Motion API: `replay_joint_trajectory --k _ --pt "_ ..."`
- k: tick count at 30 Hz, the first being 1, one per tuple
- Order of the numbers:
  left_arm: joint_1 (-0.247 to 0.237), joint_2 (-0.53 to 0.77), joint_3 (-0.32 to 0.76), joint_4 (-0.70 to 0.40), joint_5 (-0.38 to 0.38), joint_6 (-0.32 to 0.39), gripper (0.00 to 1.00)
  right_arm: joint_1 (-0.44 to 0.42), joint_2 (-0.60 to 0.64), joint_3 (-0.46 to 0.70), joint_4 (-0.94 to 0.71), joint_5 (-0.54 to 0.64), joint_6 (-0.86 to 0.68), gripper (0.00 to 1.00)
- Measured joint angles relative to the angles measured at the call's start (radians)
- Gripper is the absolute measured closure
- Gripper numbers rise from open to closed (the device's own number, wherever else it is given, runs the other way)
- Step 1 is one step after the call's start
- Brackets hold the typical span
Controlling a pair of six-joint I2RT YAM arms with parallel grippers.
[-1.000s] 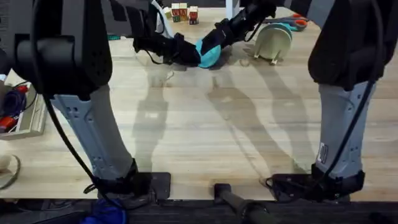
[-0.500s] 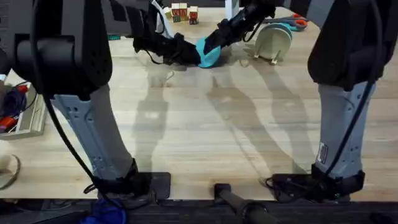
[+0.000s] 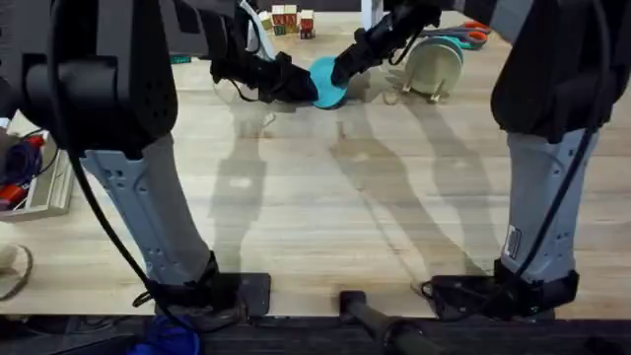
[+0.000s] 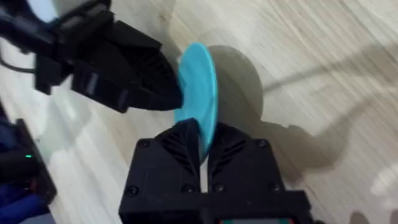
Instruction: Pick up the plates from the table one by one and place each into a slot on the dish rack.
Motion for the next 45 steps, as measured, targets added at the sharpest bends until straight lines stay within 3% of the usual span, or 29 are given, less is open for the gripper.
replay_joint_trajectory --k 8,17,23,33,40,45 --pt "0.002 0.000 0.008 -0.025 -0.001 -0.001 0.960 -0.002 0.000 0.005 -0.001 -0.032 0.006 0.967" --pt "0.003 -0.003 0.054 -0.137 -0.050 -0.001 0.960 0.004 0.000 0.006 -0.015 -0.043 0.014 0.974" --pt "0.017 -0.091 0.061 -0.238 -0.157 0.000 0.960 0.004 0.000 0.050 -0.099 -0.026 0.017 0.973" --pt "0.031 -0.439 0.089 -0.371 -0.337 0.000 0.960 -0.025 0.000 0.270 -0.266 0.001 0.017 0.972" --pt "0.001 -0.582 0.089 -0.469 -0.502 0.001 0.960 -0.034 -0.001 0.479 -0.437 0.145 0.013 0.973" --pt "-0.015 -0.659 0.089 -0.482 -0.600 0.004 0.960 -0.037 -0.058 0.501 -0.470 0.227 -0.005 0.972"
